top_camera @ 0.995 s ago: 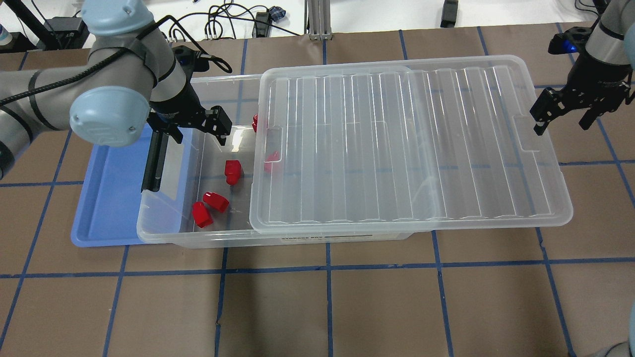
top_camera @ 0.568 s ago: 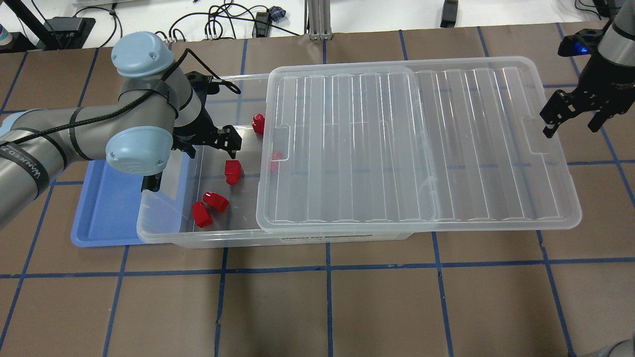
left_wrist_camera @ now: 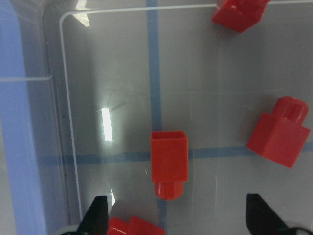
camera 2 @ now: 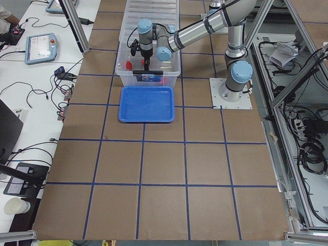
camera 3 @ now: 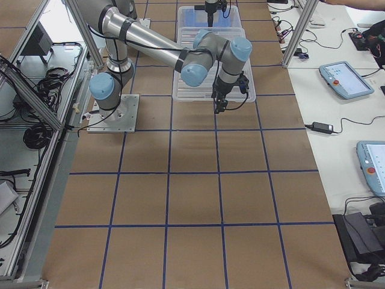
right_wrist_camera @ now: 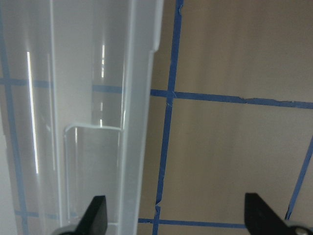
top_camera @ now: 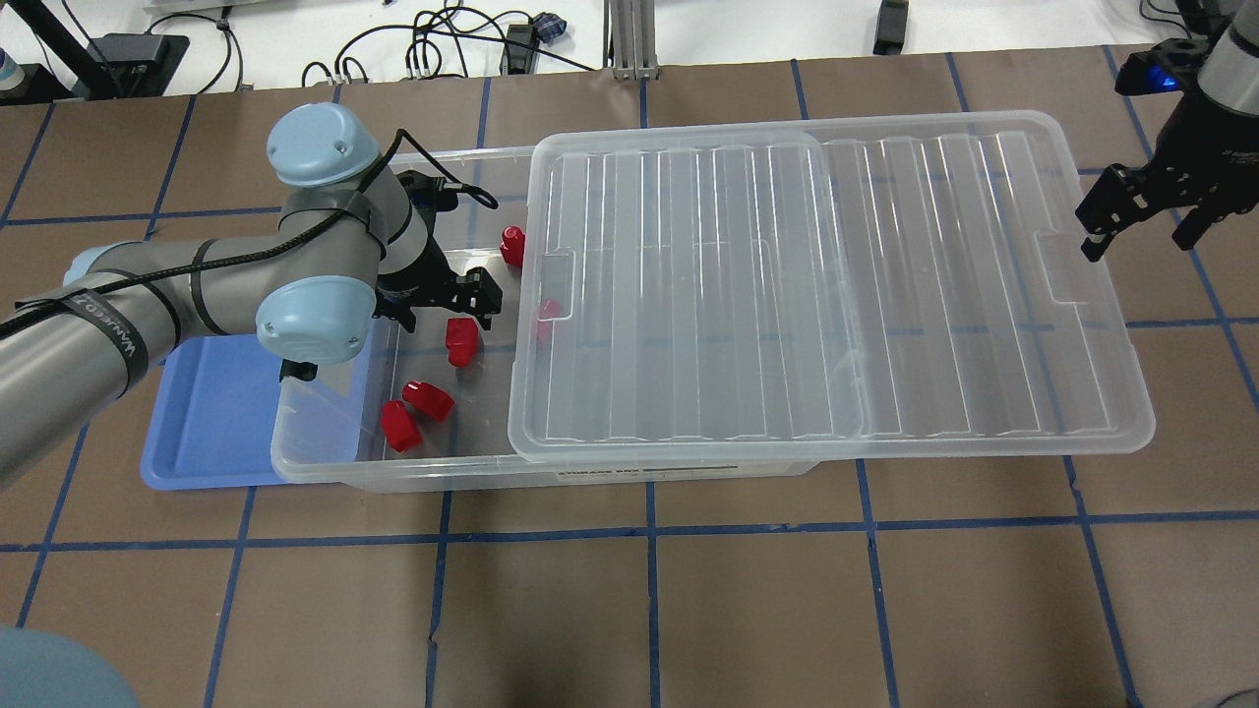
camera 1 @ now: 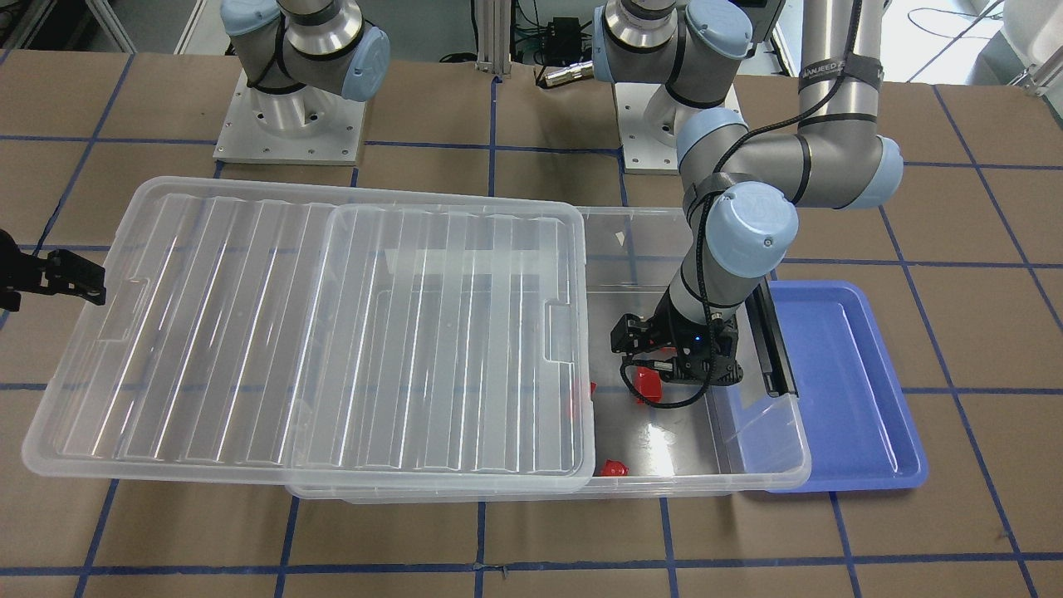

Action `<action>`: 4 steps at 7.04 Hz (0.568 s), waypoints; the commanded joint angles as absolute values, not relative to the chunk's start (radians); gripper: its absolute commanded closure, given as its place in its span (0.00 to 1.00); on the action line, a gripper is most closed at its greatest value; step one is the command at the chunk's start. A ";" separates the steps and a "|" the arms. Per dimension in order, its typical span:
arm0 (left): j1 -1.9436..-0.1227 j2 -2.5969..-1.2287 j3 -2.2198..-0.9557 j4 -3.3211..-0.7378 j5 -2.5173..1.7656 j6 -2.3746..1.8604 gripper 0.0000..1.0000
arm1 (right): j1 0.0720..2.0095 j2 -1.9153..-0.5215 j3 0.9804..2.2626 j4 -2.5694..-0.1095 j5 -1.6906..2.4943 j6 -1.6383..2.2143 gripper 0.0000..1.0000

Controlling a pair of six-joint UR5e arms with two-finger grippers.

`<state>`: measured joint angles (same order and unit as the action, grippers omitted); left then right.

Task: Place red block in blue tray from box

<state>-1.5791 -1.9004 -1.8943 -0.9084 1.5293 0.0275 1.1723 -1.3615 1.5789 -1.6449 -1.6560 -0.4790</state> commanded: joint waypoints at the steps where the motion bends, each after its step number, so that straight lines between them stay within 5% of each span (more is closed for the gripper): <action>1: -1.582 -1.969 -1.925 -0.796 1.528 0.041 0.00 | 1.175 -1.420 1.577 -1.629 -1.644 -0.451 0.00; 3: -1.580 -1.991 -1.916 -0.795 1.529 0.041 0.08 | 1.175 -1.451 1.577 -1.628 -1.644 -0.439 0.00; 4: -1.578 -1.996 -1.898 -0.795 1.534 0.041 0.42 | 1.175 -1.475 1.575 -1.617 -1.641 -0.437 0.00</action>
<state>-1.5802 -1.9863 -1.9136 -0.7970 1.5309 0.0409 1.1750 -1.4480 1.5766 -1.6249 -1.6403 -0.4407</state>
